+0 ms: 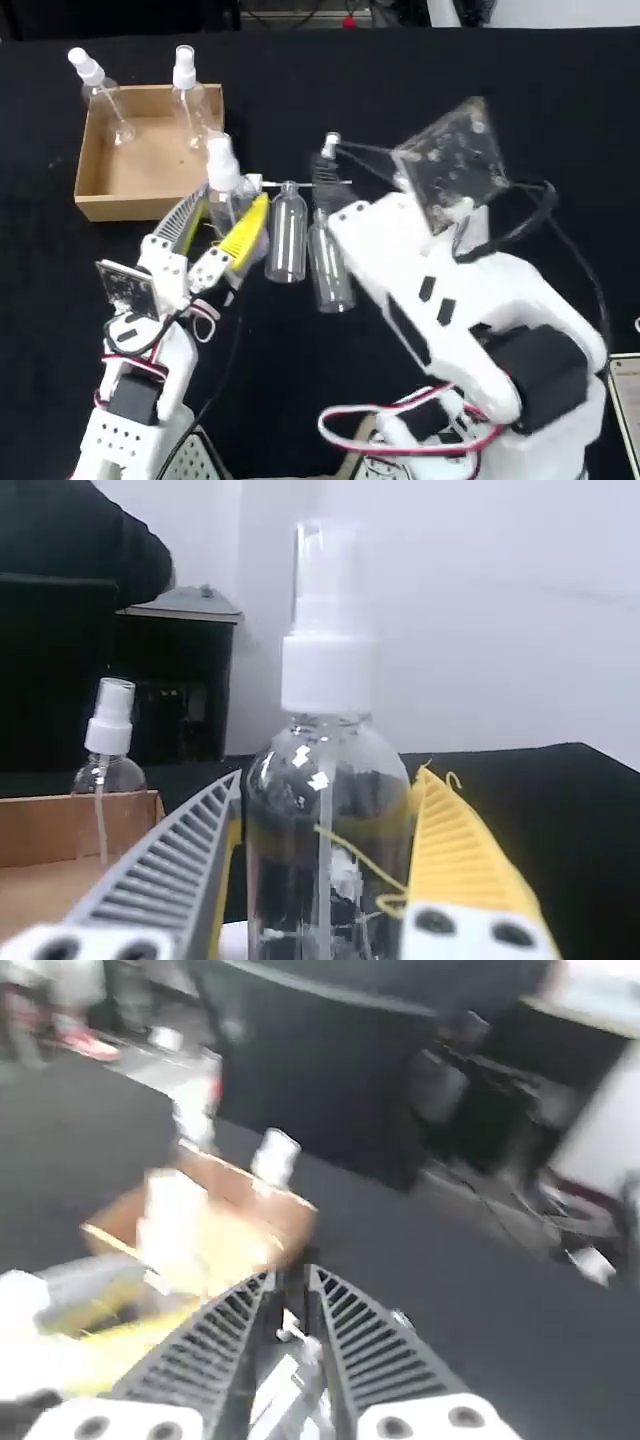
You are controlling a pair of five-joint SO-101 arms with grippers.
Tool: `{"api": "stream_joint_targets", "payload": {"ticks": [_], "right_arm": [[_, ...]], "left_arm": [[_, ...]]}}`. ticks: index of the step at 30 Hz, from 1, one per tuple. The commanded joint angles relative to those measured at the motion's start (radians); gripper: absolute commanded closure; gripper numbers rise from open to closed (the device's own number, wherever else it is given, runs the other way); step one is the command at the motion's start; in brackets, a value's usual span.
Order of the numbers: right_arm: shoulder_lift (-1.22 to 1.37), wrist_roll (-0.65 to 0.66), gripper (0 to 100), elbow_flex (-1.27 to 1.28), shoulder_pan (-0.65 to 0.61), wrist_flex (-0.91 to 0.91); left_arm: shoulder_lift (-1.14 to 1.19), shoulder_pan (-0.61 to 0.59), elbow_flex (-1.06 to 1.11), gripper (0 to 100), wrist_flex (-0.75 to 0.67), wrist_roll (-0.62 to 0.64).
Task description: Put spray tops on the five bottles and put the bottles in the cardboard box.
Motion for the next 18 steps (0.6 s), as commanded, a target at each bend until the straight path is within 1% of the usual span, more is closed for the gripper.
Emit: {"api": "stream_joint_targets", "payload": {"ticks": [1,4,7,9,13,18], "right_arm": [[-0.018,0.014,96.3,0.263,0.089,-0.054],[-0.021,0.015,96.3,0.522,0.087,-0.207],[-0.022,0.011,96.3,0.734,0.086,-0.399],[-0.022,0.011,96.3,0.845,0.089,-0.519],[-0.022,0.009,96.3,1.013,0.091,-0.692],[-0.021,0.011,96.3,1.113,0.092,-0.802]], "left_arm": [[-0.006,-0.116,0.021,82,-0.005,-0.003],[-0.009,-0.199,0.008,82,-0.008,-0.002],[-0.009,-0.246,-0.002,82,-0.005,0.002],[-0.009,-0.269,-0.015,82,-0.009,0.043],[-0.005,-0.341,-0.088,82,-0.069,0.118],[-0.003,-0.387,-0.143,82,-0.086,0.117]]}}
